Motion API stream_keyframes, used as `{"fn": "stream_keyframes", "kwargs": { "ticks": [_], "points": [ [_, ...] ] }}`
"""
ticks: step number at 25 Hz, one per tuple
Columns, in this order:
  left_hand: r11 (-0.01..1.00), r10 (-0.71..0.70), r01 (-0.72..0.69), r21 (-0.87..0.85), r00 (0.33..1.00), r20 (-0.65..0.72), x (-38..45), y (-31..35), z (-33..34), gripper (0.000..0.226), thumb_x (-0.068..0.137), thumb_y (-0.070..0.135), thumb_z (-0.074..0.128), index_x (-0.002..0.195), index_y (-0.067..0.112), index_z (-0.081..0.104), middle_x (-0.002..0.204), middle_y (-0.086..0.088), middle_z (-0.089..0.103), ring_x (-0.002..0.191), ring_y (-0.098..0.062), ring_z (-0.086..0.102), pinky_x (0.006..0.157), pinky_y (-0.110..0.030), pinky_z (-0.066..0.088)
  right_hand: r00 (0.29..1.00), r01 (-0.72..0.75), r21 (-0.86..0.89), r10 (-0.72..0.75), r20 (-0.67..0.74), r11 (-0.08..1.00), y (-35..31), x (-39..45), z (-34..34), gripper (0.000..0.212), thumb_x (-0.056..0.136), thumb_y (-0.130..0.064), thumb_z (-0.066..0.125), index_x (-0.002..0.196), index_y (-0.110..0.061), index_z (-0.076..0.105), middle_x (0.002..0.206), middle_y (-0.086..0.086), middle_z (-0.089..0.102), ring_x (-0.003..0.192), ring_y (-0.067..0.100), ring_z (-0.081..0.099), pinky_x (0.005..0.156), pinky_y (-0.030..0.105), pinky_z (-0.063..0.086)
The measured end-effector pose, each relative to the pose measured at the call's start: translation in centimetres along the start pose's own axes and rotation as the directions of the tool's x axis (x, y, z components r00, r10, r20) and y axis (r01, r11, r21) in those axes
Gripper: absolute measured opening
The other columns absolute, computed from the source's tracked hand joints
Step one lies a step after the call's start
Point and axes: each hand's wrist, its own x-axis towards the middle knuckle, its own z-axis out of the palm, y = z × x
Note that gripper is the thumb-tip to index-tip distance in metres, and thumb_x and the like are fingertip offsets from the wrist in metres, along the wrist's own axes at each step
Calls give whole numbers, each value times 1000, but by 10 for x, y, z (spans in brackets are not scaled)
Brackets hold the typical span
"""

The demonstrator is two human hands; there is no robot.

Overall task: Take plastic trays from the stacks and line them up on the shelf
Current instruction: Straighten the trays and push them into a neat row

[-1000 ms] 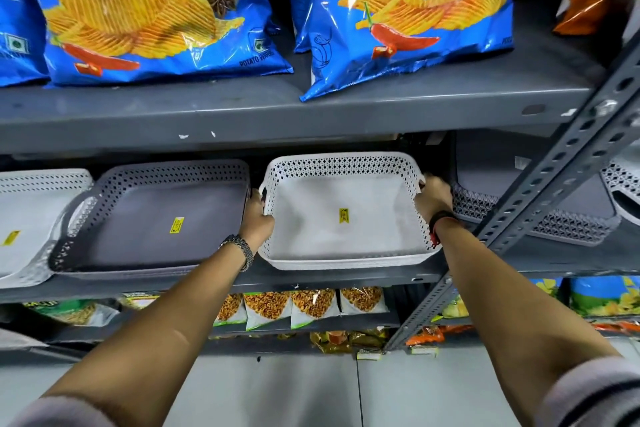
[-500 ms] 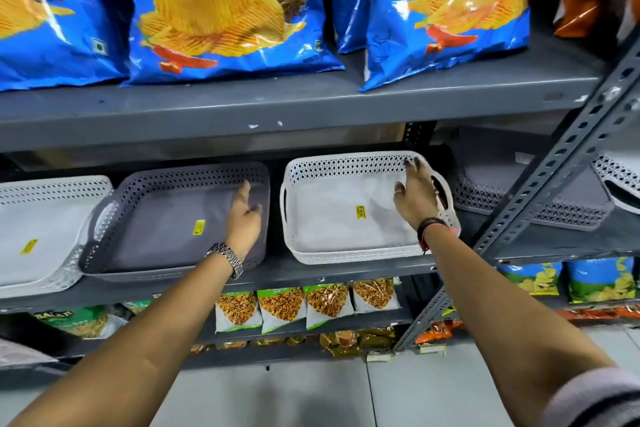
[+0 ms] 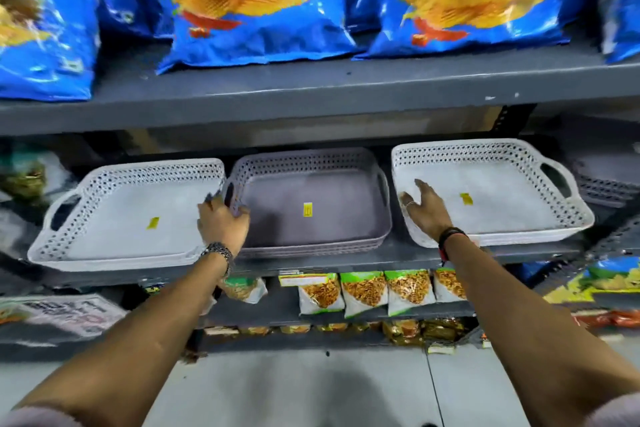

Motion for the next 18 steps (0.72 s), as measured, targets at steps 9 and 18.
{"fn": "stream_keyframes", "kwargs": {
  "ticks": [9, 18],
  "points": [
    [997, -71, 70, 15, 923, 377, 32, -52, -11, 49, 84, 36, 59, 115, -2, 50, 122, -27, 59, 109, -41, 57, 85, -39, 44, 993, -115, -92, 111, -49, 989, -29, -17, 30, 50, 90, -35, 52, 129, -5, 44, 129, 23, 57, 116, 40, 53, 92, 41, 45],
    [996, 36, -64, 60, 924, 382, 28, -51, -4, 26, 88, 19, 47, 105, 1, 54, 105, -27, 65, 93, -41, 60, 70, -34, 41, 997, -74, -71, 71, -38, 995, -31, -17, 38, 20, 90, -12, 44, 103, -5, 58, 107, 26, 66, 97, 42, 59, 70, 34, 40]
  ]
}}
